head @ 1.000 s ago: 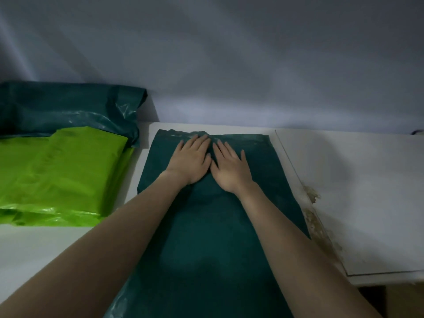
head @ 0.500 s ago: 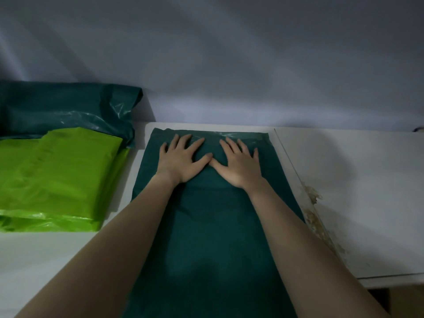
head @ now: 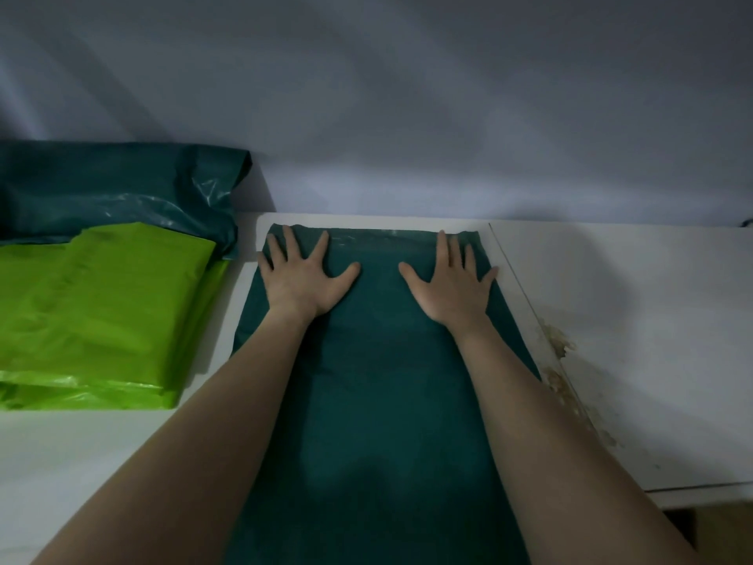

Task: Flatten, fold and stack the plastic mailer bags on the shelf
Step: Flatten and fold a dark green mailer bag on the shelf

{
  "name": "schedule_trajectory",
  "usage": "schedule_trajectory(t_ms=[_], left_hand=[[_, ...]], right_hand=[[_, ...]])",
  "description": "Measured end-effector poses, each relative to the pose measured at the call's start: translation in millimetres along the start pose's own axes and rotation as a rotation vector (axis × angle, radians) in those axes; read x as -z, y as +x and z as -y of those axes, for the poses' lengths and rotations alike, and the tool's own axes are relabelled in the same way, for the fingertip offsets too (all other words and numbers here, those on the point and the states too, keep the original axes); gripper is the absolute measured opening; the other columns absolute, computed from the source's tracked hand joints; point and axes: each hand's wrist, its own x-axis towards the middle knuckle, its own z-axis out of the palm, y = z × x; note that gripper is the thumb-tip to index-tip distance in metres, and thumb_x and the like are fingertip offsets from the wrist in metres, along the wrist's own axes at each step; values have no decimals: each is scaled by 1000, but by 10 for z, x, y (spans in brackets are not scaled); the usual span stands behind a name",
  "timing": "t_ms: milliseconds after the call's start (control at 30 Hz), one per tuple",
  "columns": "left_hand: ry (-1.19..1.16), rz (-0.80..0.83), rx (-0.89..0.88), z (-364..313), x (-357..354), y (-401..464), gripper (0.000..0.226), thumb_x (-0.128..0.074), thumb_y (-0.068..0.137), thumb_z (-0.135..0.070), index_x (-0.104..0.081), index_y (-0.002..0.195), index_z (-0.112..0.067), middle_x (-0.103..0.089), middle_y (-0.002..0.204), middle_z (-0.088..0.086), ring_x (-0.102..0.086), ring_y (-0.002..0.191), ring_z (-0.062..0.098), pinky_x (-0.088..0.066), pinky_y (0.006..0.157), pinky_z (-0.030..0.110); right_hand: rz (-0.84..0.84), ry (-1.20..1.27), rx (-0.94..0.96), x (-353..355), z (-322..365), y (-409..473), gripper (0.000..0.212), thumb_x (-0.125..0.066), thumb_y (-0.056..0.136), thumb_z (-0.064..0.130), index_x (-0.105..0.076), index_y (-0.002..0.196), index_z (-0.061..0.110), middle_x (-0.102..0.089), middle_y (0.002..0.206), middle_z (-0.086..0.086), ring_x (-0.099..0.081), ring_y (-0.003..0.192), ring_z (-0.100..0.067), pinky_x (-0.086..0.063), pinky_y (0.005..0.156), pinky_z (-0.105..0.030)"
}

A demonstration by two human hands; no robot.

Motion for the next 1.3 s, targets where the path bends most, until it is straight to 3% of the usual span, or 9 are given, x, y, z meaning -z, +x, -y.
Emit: schedule_trajectory(t_ms=[167,300,467,567,733,867,1000,1167,1300], left_hand=[[-61,-38,52,6,-19,17,94,-25,75,-82,6,149,-33,8,155,22,10,143,37,5,115,50],[-189,-43,85,-2,18,26,99,-27,78,-80,9,150,-21,8,155,22,12,144,32,10,115,44],[-593,-178,-30,85,150,-34,71,-47,92,-46,-16,149,-18,-2,158,10,7,146,22,7,116,41],[-529,-193,-145,204,276,-140,58,-54,90,-25,-33,143,-16,-13,157,8,-8,145,25,-7,117,38],[-291,-55,-36,370,576,-330,52,-56,88,-29,-42,134,-10,-39,137,17,-45,121,35,-40,100,41],[-127,-17,77,565,637,-506,45,-57,87,-31,-51,122,-3,-59,119,17,-56,107,35,-46,86,38],[-44,79,112,602,577,-654,42,-58,86,-29,-51,117,-1,-63,105,17,-60,98,32,-49,79,36],[-172,46,186,564,550,-741,36,-61,83,-15,-51,111,5,-60,109,22,-57,100,37,-46,76,37],[-294,-4,198,584,474,-795,18,-56,81,-9,-61,88,8,-66,92,24,-60,85,36,-43,65,33]], right_hand=[[-15,35,-83,-8,-2,1,97,-23,79,81,20,147,26,10,157,-18,10,145,-28,8,113,-55],[-6,122,-75,22,-16,10,97,-28,80,79,20,147,27,10,157,-18,11,145,-28,9,114,-51],[-46,643,-63,243,-123,-23,84,-45,90,56,7,149,29,12,158,-2,7,146,-24,1,118,-47],[-96,608,0,391,-303,-143,71,-52,92,37,-13,150,21,4,159,3,1,146,-22,-10,118,-42],[-16,328,-152,589,-489,-361,49,-54,88,26,-42,133,10,-37,136,-13,-39,124,-30,-42,96,-37],[173,350,-287,765,-587,-583,40,-57,83,22,-47,118,5,-53,105,-9,-58,85,-26,-46,68,-28],[177,326,-324,868,-561,-746,28,-58,82,18,-41,102,10,-50,87,-4,-60,59,-19,-42,52,-23],[200,709,-485,800,-527,-870,16,-61,81,5,-45,80,5,-54,81,-12,-52,49,-17,-33,42,-23],[120,767,-525,759,-540,-922,19,-63,82,2,-47,72,4,-50,60,-11,-44,44,-17,-33,40,-22]])
